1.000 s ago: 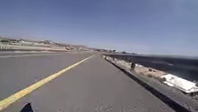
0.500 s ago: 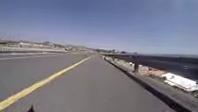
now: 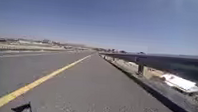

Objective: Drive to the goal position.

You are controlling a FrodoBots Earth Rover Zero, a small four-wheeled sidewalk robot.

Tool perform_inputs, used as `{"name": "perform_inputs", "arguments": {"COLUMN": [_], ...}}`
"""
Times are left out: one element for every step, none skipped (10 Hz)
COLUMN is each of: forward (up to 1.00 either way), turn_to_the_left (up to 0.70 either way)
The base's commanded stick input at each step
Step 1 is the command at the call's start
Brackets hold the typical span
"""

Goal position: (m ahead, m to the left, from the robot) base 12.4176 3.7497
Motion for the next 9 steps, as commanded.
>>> {"name": "perform_inputs", "arguments": {"forward": [0.85, 0.85, 0.85, 0.85, 0.85, 0.85, 0.85, 0.85, 0.85], "turn_to_the_left": [0.00, 0.00, 0.00, 0.00, 0.00, 0.00, 0.00, 0.00, 0.00]}}
